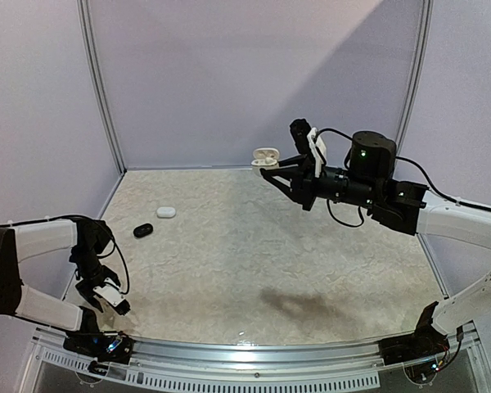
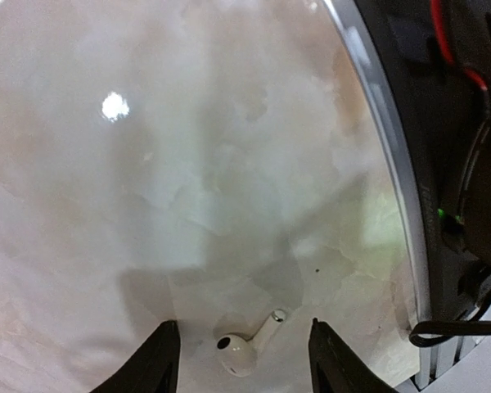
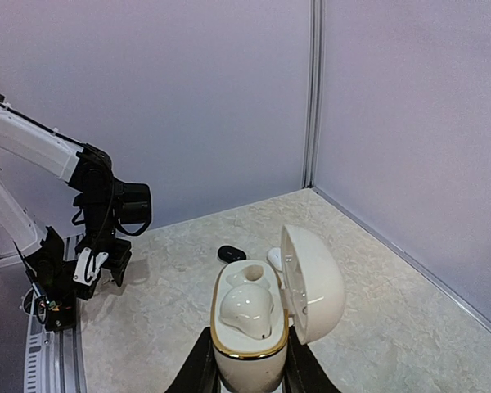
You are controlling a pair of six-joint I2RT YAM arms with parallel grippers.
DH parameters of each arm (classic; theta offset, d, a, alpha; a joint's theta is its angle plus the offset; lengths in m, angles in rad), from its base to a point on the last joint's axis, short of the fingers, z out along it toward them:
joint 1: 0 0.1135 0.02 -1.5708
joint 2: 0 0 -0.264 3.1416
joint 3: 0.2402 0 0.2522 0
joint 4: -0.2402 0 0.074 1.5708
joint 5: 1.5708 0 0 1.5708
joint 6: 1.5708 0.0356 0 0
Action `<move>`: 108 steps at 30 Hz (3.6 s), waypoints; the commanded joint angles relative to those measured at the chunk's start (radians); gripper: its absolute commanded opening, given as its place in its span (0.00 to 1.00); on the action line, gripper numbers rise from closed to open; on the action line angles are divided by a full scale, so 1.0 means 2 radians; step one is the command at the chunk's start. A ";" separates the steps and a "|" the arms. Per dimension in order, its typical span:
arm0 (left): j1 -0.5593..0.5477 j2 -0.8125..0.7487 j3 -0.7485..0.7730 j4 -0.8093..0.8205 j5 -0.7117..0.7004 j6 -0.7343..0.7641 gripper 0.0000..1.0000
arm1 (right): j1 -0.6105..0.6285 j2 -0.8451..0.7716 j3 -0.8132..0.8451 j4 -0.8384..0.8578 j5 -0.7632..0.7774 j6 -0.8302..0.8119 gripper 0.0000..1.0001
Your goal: Insert the wireless bluetooth earbuds into the charging case
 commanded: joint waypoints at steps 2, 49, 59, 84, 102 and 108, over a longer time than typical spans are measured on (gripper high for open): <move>0.023 0.016 0.008 -0.011 -0.031 0.117 0.56 | -0.003 -0.016 -0.005 -0.011 -0.007 -0.003 0.00; 0.060 0.021 -0.046 0.090 -0.057 0.133 0.21 | -0.003 -0.016 0.003 -0.024 -0.005 -0.018 0.00; 0.048 0.002 -0.027 0.074 -0.022 0.153 0.01 | -0.003 -0.014 0.002 -0.023 -0.004 -0.019 0.00; -0.259 0.267 0.212 0.036 -0.003 0.158 0.00 | -0.003 -0.020 -0.012 -0.021 -0.012 -0.011 0.00; -0.380 0.274 0.245 0.062 0.043 0.092 0.52 | -0.003 -0.034 -0.015 -0.031 -0.006 0.007 0.00; -0.380 0.224 0.263 0.048 0.073 0.001 0.62 | -0.004 -0.021 0.006 -0.037 -0.015 0.005 0.00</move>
